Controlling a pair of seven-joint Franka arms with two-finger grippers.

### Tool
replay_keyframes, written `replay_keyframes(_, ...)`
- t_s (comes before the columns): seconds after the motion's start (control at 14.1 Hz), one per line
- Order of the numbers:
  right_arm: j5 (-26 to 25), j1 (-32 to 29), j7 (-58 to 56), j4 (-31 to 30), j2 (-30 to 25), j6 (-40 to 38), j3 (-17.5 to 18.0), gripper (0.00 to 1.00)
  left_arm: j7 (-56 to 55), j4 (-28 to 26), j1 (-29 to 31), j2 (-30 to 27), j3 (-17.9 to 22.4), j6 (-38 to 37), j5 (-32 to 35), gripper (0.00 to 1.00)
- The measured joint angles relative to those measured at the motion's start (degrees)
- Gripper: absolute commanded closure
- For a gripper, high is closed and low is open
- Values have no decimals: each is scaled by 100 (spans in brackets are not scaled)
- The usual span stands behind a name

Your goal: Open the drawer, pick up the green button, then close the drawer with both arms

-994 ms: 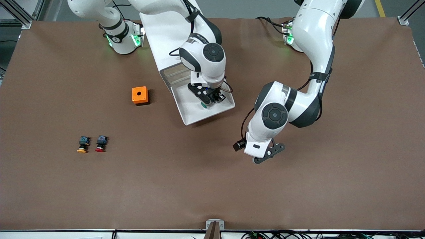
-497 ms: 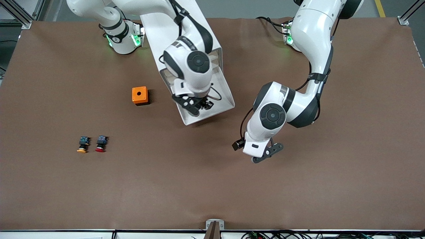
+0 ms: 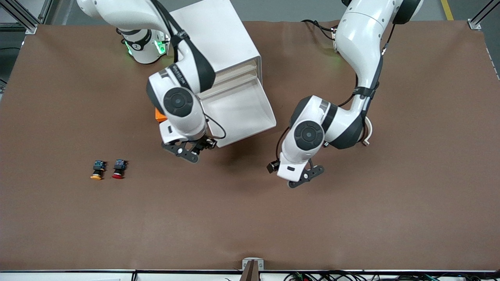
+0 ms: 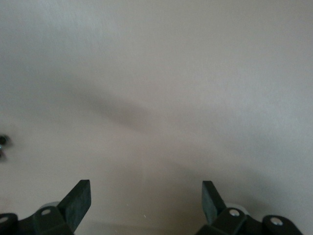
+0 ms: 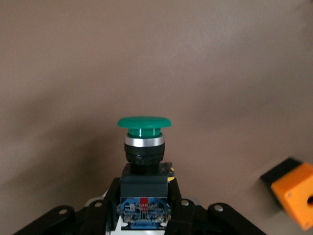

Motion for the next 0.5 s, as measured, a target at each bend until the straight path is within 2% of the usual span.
replay_keyframes(0.5,-29,-980,-1733,-616,36,621,-23,100,-302,-18,-497,169,-10,1,-15,0)
